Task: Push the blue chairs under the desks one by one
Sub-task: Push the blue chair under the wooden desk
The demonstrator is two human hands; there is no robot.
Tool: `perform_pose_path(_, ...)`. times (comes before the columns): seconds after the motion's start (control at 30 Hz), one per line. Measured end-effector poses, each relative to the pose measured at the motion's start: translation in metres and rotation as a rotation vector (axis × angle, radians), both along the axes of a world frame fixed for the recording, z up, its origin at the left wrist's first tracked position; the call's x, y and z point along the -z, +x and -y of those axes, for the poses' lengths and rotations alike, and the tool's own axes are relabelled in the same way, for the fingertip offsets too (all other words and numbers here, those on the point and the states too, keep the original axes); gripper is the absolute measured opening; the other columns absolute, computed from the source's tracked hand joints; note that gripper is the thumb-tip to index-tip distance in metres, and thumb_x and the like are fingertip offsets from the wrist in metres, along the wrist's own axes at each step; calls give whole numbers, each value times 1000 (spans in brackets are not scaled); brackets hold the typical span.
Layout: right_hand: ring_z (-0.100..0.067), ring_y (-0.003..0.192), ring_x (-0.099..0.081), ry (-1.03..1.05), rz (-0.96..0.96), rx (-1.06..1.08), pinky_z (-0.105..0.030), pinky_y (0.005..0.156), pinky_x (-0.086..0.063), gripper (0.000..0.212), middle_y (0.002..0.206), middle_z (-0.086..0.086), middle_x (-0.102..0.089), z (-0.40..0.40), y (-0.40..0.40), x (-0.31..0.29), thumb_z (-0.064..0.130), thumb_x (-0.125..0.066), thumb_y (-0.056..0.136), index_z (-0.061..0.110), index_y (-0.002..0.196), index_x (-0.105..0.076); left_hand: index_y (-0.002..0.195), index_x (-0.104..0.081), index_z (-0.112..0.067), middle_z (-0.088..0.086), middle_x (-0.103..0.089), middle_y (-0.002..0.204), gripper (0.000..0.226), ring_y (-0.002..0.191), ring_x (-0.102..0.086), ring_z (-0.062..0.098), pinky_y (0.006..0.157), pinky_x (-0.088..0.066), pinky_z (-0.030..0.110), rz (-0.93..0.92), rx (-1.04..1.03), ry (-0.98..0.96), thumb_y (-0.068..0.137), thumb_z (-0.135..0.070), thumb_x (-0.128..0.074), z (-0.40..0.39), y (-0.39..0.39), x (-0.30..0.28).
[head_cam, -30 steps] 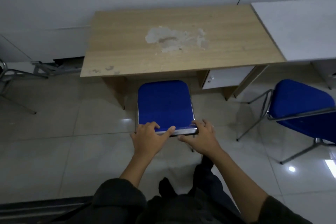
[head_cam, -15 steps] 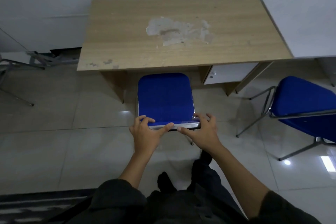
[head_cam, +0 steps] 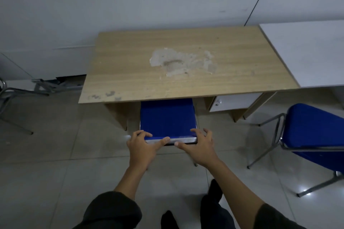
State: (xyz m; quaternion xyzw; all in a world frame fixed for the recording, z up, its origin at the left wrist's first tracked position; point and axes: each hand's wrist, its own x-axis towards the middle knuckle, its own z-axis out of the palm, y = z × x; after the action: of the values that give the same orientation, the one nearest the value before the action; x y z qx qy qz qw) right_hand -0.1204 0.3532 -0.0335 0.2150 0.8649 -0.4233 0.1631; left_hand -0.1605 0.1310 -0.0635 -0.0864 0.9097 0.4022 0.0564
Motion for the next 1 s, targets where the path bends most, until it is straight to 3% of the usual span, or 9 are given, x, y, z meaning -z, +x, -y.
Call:
perform_pose_path(0.2,-39,151,-17,28,23,-18,-56,116,-36,106,164,-5,-10,-12,-52,7,91,-67,56,36,144,-45,92,-65,-29,-2,-57,119,91,116,-59,27,91,-59,47,-26,-20,-9,45,-106,-58,-9,-46,-3)
perform_pose_path(0.53,-38,150,-20,30,41,-59,-53,114,-35,101,163,-2,-9,-27,-131,1,87,-71,62,36,145,-44,88,-66,-30,-4,-57,112,88,108,-61,26,92,-59,50,-22,-50,-39,45,-106,-62,-19,-125,1)
perform_pose_path(0.7,-43,151,-13,3,67,-42,-57,116,-34,103,163,-4,-6,-24,-163,4,86,-72,61,36,146,-42,87,-64,-33,-3,-57,114,88,115,-60,28,96,-58,48,21,-52,-34,40,-107,-60,-19,-156,-3)
perform_pose_path(0.83,-44,152,-9,18,101,-41,-58,115,-31,107,164,-6,-6,-22,-182,1,83,-73,66,32,152,-36,86,-64,-33,-2,-57,115,80,116,-59,27,96,-58,46,11,-31,-28,46,-102,-67,-15,-175,-2)
perform_pose_path(1.0,-43,149,-14,-4,97,-12,-56,114,-35,102,158,-5,-13,-18,-186,6,81,-76,62,33,145,-41,88,-65,-32,-3,-55,117,73,116,-58,24,97,-58,46,23,-21,13,50,-94,-75,-10,-177,0)
